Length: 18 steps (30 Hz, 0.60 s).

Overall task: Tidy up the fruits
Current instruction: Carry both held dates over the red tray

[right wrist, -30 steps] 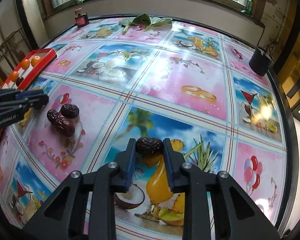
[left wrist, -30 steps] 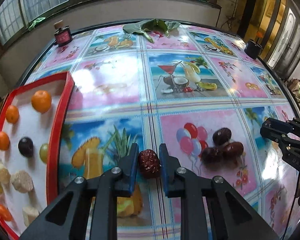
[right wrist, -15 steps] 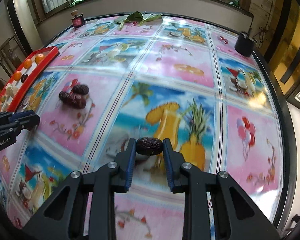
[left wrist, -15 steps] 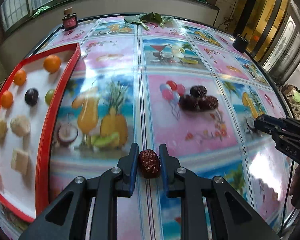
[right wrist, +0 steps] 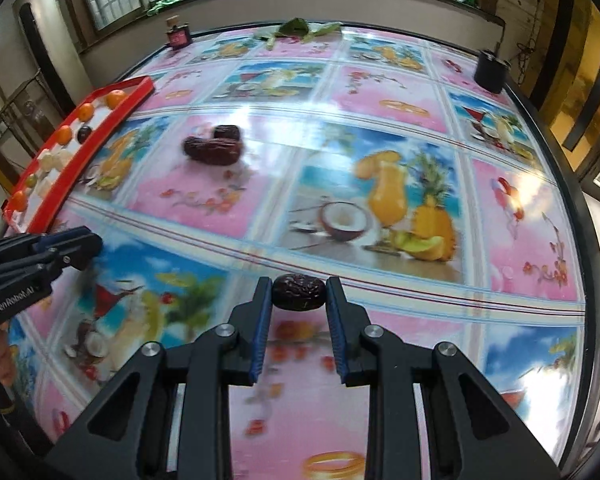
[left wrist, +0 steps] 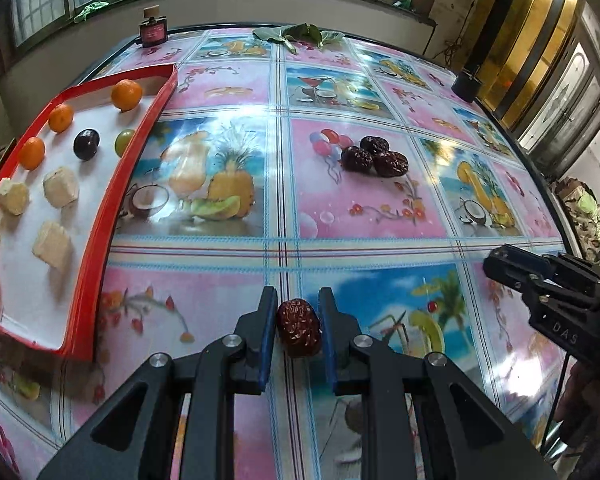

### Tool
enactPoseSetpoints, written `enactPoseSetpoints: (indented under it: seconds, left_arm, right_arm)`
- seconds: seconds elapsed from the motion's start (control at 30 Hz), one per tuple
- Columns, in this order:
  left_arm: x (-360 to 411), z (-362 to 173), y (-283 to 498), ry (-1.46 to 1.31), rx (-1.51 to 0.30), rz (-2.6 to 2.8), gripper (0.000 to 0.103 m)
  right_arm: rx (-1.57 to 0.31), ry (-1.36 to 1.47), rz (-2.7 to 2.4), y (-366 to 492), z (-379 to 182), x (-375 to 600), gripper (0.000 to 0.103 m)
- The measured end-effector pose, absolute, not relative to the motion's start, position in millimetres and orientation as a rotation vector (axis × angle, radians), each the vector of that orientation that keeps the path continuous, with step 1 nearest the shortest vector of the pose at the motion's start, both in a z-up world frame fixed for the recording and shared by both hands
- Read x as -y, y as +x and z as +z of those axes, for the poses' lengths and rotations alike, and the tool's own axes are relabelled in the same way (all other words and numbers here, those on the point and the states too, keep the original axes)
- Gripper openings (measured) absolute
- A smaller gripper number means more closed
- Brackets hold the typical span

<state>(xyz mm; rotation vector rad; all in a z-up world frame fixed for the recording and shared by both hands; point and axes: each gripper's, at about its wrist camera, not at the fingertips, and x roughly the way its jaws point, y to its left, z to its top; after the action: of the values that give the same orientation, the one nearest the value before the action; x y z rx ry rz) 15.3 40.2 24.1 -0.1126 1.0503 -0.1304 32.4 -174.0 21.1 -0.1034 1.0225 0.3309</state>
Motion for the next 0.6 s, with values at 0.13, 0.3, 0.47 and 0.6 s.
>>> enactPoseSetpoints:
  seconds: [0.13, 0.3, 0.47, 0.6]
  left_arm:
    - [-44.9, 29.1, 7.1, -0.112, -1.038, -0.138, 0.019]
    - [-57.6, 37.0, -0.4, -0.127, -1.026, -0.145, 0.019]
    - [-83.5, 48.0, -4.6, -0.160, -0.998, -0.118, 0.020]
    - [-108.5, 53.4, -3.9, -0.188, -0.984, -0.079, 0.020]
  right_arm:
    - [-1.017, -0.119, 0.367, 26.3, 26.4, 150.0, 0.028]
    - [-1.009, -0.145, 0.416, 22.5, 32.1, 117.3, 0.029]
    - [-0.995, -0.178, 0.467, 24.3, 39.1, 82.1, 0.029]
    - [-0.980, -0.206, 0.519, 27.4, 45.4, 49.8, 0.029]
